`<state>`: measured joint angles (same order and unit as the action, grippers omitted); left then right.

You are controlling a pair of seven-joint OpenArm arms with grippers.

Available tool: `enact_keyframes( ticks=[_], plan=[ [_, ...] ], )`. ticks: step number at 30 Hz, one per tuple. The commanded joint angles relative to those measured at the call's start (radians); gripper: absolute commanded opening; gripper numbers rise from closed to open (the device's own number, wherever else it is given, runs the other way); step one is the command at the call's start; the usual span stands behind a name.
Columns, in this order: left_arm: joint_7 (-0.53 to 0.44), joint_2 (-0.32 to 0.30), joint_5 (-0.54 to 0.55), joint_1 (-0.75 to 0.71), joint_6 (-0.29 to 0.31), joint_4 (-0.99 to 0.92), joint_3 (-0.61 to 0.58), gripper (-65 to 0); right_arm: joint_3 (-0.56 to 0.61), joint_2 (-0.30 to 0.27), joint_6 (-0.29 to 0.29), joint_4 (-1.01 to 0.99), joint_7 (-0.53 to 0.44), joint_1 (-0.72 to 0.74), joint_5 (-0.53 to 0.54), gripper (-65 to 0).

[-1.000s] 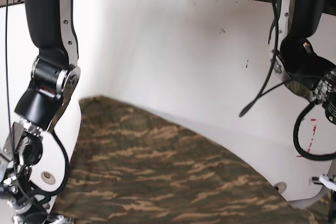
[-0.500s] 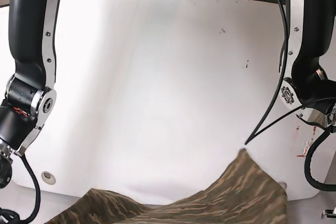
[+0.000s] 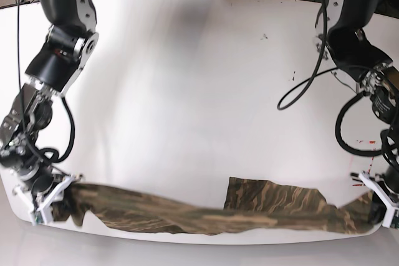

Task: Layout the t-shirt on the table in an organized manner, then fold the t-shirt properly
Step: 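Lay the shirt down with both grippers holding its edges apart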

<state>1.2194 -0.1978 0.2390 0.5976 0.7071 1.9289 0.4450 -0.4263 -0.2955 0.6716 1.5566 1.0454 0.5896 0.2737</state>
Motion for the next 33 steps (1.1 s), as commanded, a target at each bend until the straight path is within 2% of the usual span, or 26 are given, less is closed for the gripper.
enact_keyframes(
  ticks=[1, 4, 7, 16, 26, 33],
  plan=[
    [-0.016, -0.015, -0.022, -0.071, -0.009, 0.025, 0.015, -64.2, -0.035, 0.009, 0.001, 0.044, -0.034, -0.069, -0.003, -63.4],
    [-0.016, -0.012, -0.022, -0.207, -0.009, 0.028, 0.054, -64.3, -0.070, 0.042, 0.026, 0.043, -0.090, -0.204, -0.003, -63.4],
    [-0.017, -0.010, -0.022, -0.319, -0.009, 0.028, 0.110, -64.4, -0.090, 0.066, 0.027, 0.041, -0.135, -0.320, -0.003, -63.4],
    [-0.022, -0.010, -0.023, -0.601, -0.009, 0.025, 0.188, -64.4, -0.095, 0.114, 0.027, 0.041, -0.225, -0.555, -0.004, -63.4],
    [-0.028, -0.010, -0.023, -0.761, -0.009, 0.020, 0.196, -64.4, -0.095, 0.120, 0.027, 0.046, -0.245, -0.672, -0.003, -63.4],
    [-0.109, -0.010, -0.030, -0.819, -0.009, 0.020, 0.193, -64.3, -0.095, 0.144, 0.027, 0.048, -0.245, -0.721, -0.003, -63.3]
  ],
)
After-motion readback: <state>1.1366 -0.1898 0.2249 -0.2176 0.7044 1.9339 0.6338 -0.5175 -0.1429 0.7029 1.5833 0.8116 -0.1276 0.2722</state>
